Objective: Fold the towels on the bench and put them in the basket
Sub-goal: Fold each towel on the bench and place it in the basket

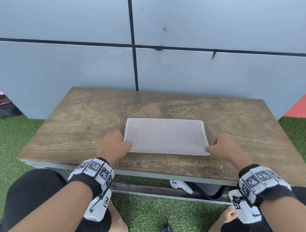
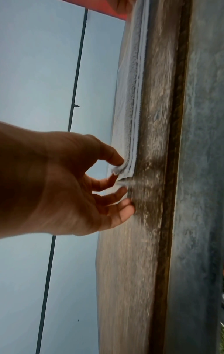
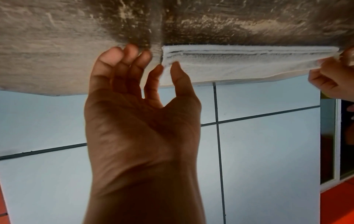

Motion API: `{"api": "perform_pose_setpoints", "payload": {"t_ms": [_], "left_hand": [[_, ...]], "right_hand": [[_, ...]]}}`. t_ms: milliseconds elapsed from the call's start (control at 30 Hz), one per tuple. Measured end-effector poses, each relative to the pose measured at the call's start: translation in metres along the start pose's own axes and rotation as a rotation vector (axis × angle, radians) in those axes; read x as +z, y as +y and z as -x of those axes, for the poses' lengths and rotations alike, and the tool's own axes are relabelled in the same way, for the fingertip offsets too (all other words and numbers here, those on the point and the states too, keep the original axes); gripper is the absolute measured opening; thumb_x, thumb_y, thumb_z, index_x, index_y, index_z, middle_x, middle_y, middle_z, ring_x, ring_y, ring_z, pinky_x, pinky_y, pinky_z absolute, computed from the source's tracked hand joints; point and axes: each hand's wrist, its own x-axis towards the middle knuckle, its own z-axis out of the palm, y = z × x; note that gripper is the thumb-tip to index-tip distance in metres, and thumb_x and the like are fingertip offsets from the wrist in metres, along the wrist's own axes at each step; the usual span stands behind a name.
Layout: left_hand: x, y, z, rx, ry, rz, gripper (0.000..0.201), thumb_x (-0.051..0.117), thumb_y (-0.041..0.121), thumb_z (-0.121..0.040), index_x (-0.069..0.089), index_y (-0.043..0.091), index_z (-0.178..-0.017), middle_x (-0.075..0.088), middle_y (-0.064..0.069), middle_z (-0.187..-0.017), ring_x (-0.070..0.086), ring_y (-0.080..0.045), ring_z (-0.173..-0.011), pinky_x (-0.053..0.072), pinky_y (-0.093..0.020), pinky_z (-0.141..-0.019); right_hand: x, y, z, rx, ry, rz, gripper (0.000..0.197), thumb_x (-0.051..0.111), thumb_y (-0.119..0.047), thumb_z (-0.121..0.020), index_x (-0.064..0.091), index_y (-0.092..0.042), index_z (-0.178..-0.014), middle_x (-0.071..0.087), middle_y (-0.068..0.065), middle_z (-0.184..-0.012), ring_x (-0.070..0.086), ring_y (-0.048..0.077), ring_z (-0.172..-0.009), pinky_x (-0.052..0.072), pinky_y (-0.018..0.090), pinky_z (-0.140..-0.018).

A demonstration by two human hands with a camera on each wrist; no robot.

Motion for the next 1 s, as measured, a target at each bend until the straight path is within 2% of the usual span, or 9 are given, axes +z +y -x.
{"api": "perform_pose_setpoints", "payload": {"t_ms": [67, 167, 267, 367, 433, 500, 600, 833, 1000], "left_hand": [[0.005, 0.01, -0.002, 0.069, 0.114, -0.039, 0.027, 0.063, 0.034, -0.085, 0.05, 0.015, -0.099, 0.05, -0.003, -0.103, 0.048, -0.022, -0.096, 0.049, -0.035, -0.081], [0.022, 0.034, -0.01, 0.304, 0.161, -0.022, 0.037, 0.058, 0.029, -0.093, 0.05, 0.013, -0.125, 0.047, -0.004, -0.126, 0.043, -0.019, -0.116, 0.042, -0.032, -0.098], [0.047, 0.063, -0.021, 0.478, 0.075, -0.026, 0.043, 0.049, 0.026, -0.099, 0.045, 0.012, -0.139, 0.039, -0.006, -0.148, 0.035, -0.022, -0.14, 0.036, -0.041, -0.114], [0.076, 0.075, -0.025, 0.536, -0.031, -0.119, 0.052, 0.032, 0.035, -0.106, 0.028, 0.019, -0.155, 0.018, -0.001, -0.166, 0.012, -0.019, -0.154, 0.014, -0.046, -0.126], [0.09, 0.07, -0.029, 0.522, -0.052, -0.19, 0.057, 0.019, 0.044, -0.107, 0.009, 0.026, -0.161, 0.0, 0.005, -0.169, -0.004, -0.015, -0.156, -0.002, -0.041, -0.127], [0.092, 0.062, -0.036, 0.542, -0.016, -0.226, 0.059, 0.016, 0.05, -0.106, 0.005, 0.032, -0.161, -0.004, 0.008, -0.169, -0.007, -0.013, -0.155, -0.004, -0.042, -0.126], [0.088, 0.046, -0.048, 0.524, 0.005, -0.247, 0.062, 0.017, 0.057, -0.103, 0.005, 0.036, -0.16, -0.003, 0.009, -0.169, -0.007, -0.013, -0.155, -0.003, -0.042, -0.126], [0.076, 0.029, -0.06, 0.409, 0.007, -0.236, 0.063, 0.013, 0.055, -0.104, 0.001, 0.032, -0.161, -0.005, 0.005, -0.169, -0.01, -0.013, -0.155, -0.006, -0.04, -0.126], [0.072, 0.025, -0.053, 0.123, 0.085, -0.16, 0.078, 0.013, 0.066, -0.099, 0.0, 0.021, -0.161, -0.004, 0.0, -0.169, -0.006, -0.02, -0.156, -0.001, -0.047, -0.126]], "right_hand": [[0.005, -0.008, 0.001, 0.006, 0.2, 0.019, 0.012, 0.059, -0.02, -0.081, 0.048, -0.016, -0.079, 0.053, -0.001, -0.079, 0.051, 0.019, -0.071, 0.045, 0.033, -0.062], [0.021, -0.032, -0.006, -0.174, 0.355, 0.089, 0.028, 0.054, -0.022, -0.09, 0.051, -0.013, -0.116, 0.05, 0.007, -0.119, 0.045, 0.024, -0.109, 0.045, 0.04, -0.095], [0.047, -0.064, -0.017, -0.384, 0.265, 0.111, 0.044, 0.048, -0.025, -0.097, 0.043, -0.012, -0.138, 0.043, 0.007, -0.145, 0.039, 0.024, -0.132, 0.037, 0.039, -0.11], [0.076, -0.077, -0.025, -0.441, 0.095, 0.181, 0.058, 0.032, -0.037, -0.105, 0.02, -0.02, -0.158, 0.01, 0.004, -0.168, 0.006, 0.022, -0.155, 0.011, 0.043, -0.125], [0.087, -0.069, -0.031, -0.411, 0.05, 0.222, 0.059, 0.018, -0.049, -0.105, 0.002, -0.034, -0.16, -0.012, -0.004, -0.168, -0.014, 0.017, -0.154, -0.005, 0.043, -0.125], [0.085, -0.058, -0.036, -0.379, 0.056, 0.241, 0.06, 0.013, -0.057, -0.103, -0.005, -0.042, -0.158, -0.02, -0.008, -0.166, -0.02, 0.014, -0.153, -0.01, 0.041, -0.124], [0.076, -0.045, -0.044, -0.311, 0.078, 0.262, 0.065, 0.013, -0.063, -0.1, -0.007, -0.042, -0.158, -0.02, -0.008, -0.166, -0.019, 0.014, -0.153, -0.01, 0.041, -0.124], [0.068, -0.024, -0.056, -0.206, 0.13, 0.222, 0.063, 0.008, -0.06, -0.102, -0.007, -0.037, -0.159, -0.016, -0.006, -0.168, -0.017, 0.017, -0.154, -0.004, 0.046, -0.125], [0.066, -0.024, -0.054, -0.169, 0.121, 0.203, 0.062, 0.005, -0.057, -0.102, -0.007, -0.036, -0.159, -0.015, -0.004, -0.168, -0.014, 0.023, -0.155, -0.003, 0.048, -0.125]]}}
